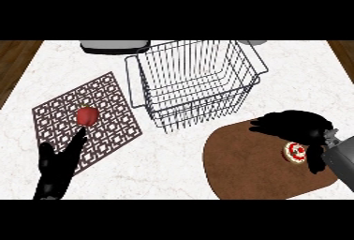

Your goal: Pick the cupcake from the cutting board and place it in the basket

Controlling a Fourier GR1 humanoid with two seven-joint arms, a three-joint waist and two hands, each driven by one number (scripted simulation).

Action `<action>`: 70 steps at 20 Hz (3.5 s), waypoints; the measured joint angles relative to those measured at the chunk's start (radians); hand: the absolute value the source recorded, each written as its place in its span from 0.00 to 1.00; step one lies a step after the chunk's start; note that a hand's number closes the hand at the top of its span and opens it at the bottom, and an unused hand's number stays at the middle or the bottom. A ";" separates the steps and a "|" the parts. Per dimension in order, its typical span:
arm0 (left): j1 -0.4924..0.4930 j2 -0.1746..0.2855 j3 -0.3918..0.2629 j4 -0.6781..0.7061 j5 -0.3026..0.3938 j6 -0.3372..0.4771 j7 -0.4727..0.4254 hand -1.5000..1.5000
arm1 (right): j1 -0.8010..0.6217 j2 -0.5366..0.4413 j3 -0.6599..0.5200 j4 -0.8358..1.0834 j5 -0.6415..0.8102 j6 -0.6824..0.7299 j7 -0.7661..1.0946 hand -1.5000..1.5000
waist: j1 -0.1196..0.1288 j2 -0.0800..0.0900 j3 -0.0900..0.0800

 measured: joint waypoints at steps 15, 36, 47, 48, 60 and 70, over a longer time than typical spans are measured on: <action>0.000 -0.016 0.017 -0.022 -0.025 -0.003 0.046 0.50 | 0.033 0.017 -0.018 0.043 0.146 -0.151 -0.149 1.00 | -0.001 0.000 -0.002; 0.040 -0.016 0.040 -0.043 -0.036 -0.007 0.040 0.50 | 0.246 0.694 0.127 -0.256 0.180 -0.384 0.700 1.00 | -0.026 -0.010 -0.003; 0.026 -0.010 0.040 -0.037 -0.033 -0.033 0.031 0.50 | 0.153 0.736 0.298 -0.614 0.039 -0.830 1.200 1.00 | -0.001 -0.010 -0.007; 0.026 -0.010 0.041 -0.034 -0.031 -0.034 0.032 0.50 | 0.122 0.736 0.308 -0.636 0.055 -0.838 1.263 1.00 | -0.003 -0.011 -0.007; 0.009 -0.016 0.034 -0.034 -0.046 -0.038 0.038 0.50 | -0.384 0.729 0.085 -0.586 0.031 -0.804 1.569 1.00 | 0.017 -0.005 -0.009; 0.001 -0.031 0.038 -0.024 -0.050 -0.039 0.033 0.50 | -0.624 0.731 -0.123 -0.273 -0.086 -0.779 1.529 1.00 | 0.013 0.003 -0.004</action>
